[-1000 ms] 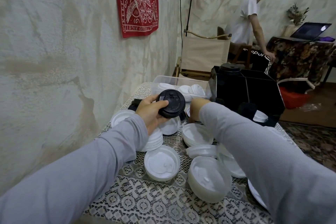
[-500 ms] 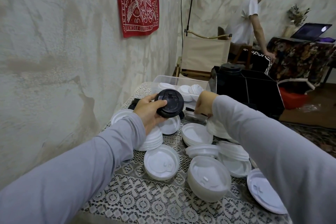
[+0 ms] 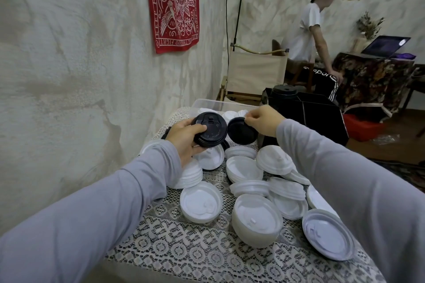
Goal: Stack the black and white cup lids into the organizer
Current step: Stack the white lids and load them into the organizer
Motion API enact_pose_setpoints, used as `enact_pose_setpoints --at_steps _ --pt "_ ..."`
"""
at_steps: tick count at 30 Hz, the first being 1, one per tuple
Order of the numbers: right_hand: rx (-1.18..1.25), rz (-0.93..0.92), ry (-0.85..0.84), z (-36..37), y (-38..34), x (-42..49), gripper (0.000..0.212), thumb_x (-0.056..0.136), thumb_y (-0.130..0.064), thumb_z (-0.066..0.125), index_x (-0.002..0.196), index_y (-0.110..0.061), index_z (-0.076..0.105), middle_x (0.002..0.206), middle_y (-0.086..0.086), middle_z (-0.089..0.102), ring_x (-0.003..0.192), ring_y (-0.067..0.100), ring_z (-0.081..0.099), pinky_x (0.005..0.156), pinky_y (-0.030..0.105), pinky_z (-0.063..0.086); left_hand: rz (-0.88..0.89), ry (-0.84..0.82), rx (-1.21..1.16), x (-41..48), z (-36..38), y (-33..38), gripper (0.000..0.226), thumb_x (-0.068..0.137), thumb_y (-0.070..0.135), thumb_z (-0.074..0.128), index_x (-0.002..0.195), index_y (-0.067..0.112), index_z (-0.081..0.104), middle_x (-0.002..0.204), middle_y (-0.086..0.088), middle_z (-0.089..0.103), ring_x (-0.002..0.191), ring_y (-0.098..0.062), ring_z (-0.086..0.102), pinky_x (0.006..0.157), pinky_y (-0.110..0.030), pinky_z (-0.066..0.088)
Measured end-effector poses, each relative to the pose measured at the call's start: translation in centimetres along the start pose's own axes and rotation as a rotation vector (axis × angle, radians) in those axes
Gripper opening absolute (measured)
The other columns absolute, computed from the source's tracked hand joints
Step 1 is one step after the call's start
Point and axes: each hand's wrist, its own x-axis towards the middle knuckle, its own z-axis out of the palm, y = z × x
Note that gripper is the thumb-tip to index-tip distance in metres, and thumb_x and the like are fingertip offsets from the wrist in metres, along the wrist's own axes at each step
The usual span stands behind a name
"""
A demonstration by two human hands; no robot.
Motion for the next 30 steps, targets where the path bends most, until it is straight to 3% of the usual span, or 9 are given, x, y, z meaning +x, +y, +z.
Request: enact_pose_setpoints --at_steps 4,7,9,11,14,16,21,25,30 --pt "0.389 0.111 0.112 -0.3 -0.4 0.1 0.022 0.092 -0.014 0.045 0.074 -0.007 0.056 0.074 0.010 0.049 0.070 0.021 0.045 0.065 0.030 0.038 0.034 0.068 -0.027 0.0 -0.2 0.3 0.028 0.090 0.000 0.054 0.116 0.006 0.057 0.104 -0.016 0.065 0.096 -0.031 0.064 0.079 -0.042 0.055" --pt "0.622 0.297 -0.067 -0.1 -0.9 -1.2 0.016 0.092 -0.010 0.050 0.077 -0.008 0.058 0.075 0.011 0.060 0.070 0.022 0.057 0.068 0.032 0.046 0.039 0.084 -0.043 0.0 -0.5 0.4 0.028 0.090 0.000 0.054 0.117 0.006 0.057 0.103 -0.015 0.065 0.096 -0.031 0.065 0.079 -0.042 0.055" --pt "0.569 0.339 -0.303 0.4 -1.0 -2.5 0.012 0.092 -0.008 0.053 0.087 -0.006 0.063 0.084 0.012 0.067 0.076 0.021 0.064 0.072 0.032 0.053 0.035 0.074 -0.039 0.0 -0.5 0.3 0.025 0.090 0.000 0.053 0.114 0.007 0.058 0.099 -0.014 0.065 0.092 -0.029 0.065 0.077 -0.040 0.056" --pt "0.438 0.308 -0.418 1.0 -1.1 -3.1 0.014 0.092 -0.011 0.054 0.091 -0.008 0.067 0.097 0.014 0.068 0.088 0.023 0.065 0.082 0.034 0.055 0.030 0.068 -0.028 0.0 -0.4 0.1 0.023 0.090 0.000 0.054 0.111 0.007 0.059 0.097 -0.014 0.066 0.091 -0.029 0.065 0.079 -0.041 0.055" --pt "0.051 0.166 -0.349 1.5 -1.4 -2.7 0.024 0.092 -0.028 0.057 0.105 -0.012 0.067 0.112 0.012 0.064 0.105 0.027 0.060 0.096 0.037 0.048 0.021 0.054 -0.020 -0.1 -0.2 -0.1 0.019 0.090 0.001 0.054 0.106 0.009 0.059 0.097 -0.013 0.066 0.091 -0.028 0.064 0.076 -0.038 0.055" --pt "-0.122 0.100 -0.311 1.7 -1.5 -2.7 0.030 0.092 -0.037 0.055 0.111 -0.016 0.065 0.111 0.004 0.062 0.103 0.021 0.058 0.095 0.031 0.045 0.019 0.049 -0.022 -0.2 -0.1 -0.2 0.020 0.090 0.001 0.054 0.107 0.009 0.059 0.095 -0.012 0.066 0.090 -0.026 0.064 0.072 -0.036 0.055" --pt "-0.209 -0.030 -0.281 2.2 -1.5 -3.3 0.026 0.091 -0.039 0.056 0.108 -0.021 0.063 0.114 0.000 0.062 0.104 0.018 0.057 0.096 0.033 0.045 0.016 0.029 -0.022 -0.3 -0.1 -0.2 0.020 0.091 0.000 0.053 0.108 0.009 0.058 0.095 -0.011 0.065 0.088 -0.025 0.063 0.074 -0.037 0.055" --pt "-0.267 -0.044 -0.442 2.1 -1.6 -4.2 0.050 0.080 -0.048 0.067 0.124 -0.029 0.054 0.124 -0.005 0.053 0.113 0.018 0.054 0.103 0.036 0.041 0.013 0.020 -0.013 -0.3 -0.1 -0.3 0.018 0.091 0.000 0.052 0.105 0.010 0.058 0.097 -0.011 0.064 0.088 -0.025 0.063 0.074 -0.037 0.054" --pt "-0.383 -0.050 -0.547 2.0 -1.9 -5.0 0.059 0.082 -0.030 0.069 0.135 -0.035 0.044 0.124 -0.006 0.043 0.119 0.019 0.047 0.102 0.033 0.039 0.002 0.022 -0.011 -0.4 0.2 -0.6 0.016 0.090 0.000 0.053 0.099 0.012 0.060 0.098 -0.011 0.065 0.091 -0.025 0.063 0.079 -0.039 0.054"
